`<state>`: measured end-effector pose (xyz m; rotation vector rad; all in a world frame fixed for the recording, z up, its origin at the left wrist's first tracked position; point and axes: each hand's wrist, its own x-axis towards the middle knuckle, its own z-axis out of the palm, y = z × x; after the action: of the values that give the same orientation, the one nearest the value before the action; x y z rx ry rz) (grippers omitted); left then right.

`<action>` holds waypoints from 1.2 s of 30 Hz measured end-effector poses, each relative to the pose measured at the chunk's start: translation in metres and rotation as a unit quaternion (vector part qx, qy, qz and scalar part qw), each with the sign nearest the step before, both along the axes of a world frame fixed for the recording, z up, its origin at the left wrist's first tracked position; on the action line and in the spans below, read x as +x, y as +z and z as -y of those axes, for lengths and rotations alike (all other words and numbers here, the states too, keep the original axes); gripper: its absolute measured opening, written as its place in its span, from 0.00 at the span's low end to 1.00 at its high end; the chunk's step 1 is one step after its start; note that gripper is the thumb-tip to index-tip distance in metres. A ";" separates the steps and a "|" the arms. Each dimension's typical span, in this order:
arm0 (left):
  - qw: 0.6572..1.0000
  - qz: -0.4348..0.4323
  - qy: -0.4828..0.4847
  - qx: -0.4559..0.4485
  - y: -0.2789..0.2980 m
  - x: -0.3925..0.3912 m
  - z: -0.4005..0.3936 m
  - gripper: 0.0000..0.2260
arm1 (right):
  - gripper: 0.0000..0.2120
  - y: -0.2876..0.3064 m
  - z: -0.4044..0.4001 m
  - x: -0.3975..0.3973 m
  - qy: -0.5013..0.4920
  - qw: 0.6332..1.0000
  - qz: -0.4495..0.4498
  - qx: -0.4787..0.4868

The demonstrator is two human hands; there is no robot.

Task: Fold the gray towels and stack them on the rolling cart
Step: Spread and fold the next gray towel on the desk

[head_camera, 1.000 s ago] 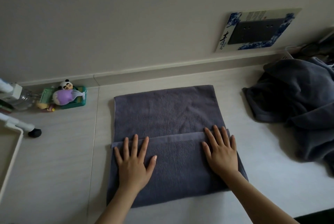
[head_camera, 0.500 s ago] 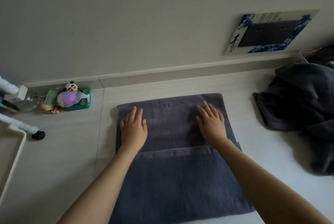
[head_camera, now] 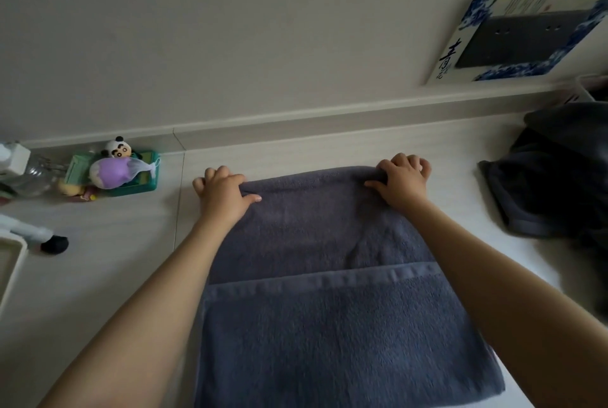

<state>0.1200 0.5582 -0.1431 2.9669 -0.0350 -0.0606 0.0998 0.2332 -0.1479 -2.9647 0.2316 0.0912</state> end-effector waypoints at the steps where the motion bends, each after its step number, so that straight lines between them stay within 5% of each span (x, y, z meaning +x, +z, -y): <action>1: 1.000 -0.004 -0.003 -0.011 0.003 0.001 -0.002 0.19 | 0.20 0.003 0.003 0.000 0.005 1.000 0.001 0.007; 7: 0.983 -0.096 -0.027 -0.155 0.041 -0.007 -0.016 0.15 | 0.28 0.044 0.020 -0.013 0.044 0.994 -0.023 0.097; 10: 0.955 -0.154 -0.036 -0.251 0.065 -0.022 -0.026 0.21 | 0.23 0.070 0.024 -0.033 0.079 0.989 -0.039 0.118; 18: 0.925 -0.165 -0.109 -0.326 0.099 -0.110 -0.035 0.24 | 0.22 0.105 0.038 -0.119 0.120 0.984 0.020 0.131; 21: 0.911 -0.177 -0.099 -0.360 0.094 -0.159 -0.036 0.13 | 0.21 0.095 0.046 -0.164 0.116 0.981 0.039 0.150; 26: 0.956 -0.160 -0.089 -0.230 0.048 -0.221 -0.036 0.09 | 0.34 0.048 0.040 -0.221 0.116 0.989 0.006 0.090; 30: 0.979 -0.144 -0.064 -0.133 0.028 -0.244 -0.027 0.11 | 0.24 0.012 0.029 -0.250 0.060 0.991 0.067 0.097; 32: 0.987 -0.091 -0.041 -0.125 0.032 -0.250 -0.025 0.07 | 0.22 0.014 0.025 -0.255 0.039 0.985 0.128 0.105; 36: 0.984 0.095 -0.057 -0.141 0.036 -0.261 -0.032 0.23 | 0.21 0.033 0.024 -0.269 0.055 0.964 0.238 0.100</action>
<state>-0.1415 0.5904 -0.1071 2.6746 -0.2191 0.1959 -0.1696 0.2093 -0.1153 -2.6910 -0.0077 -0.5447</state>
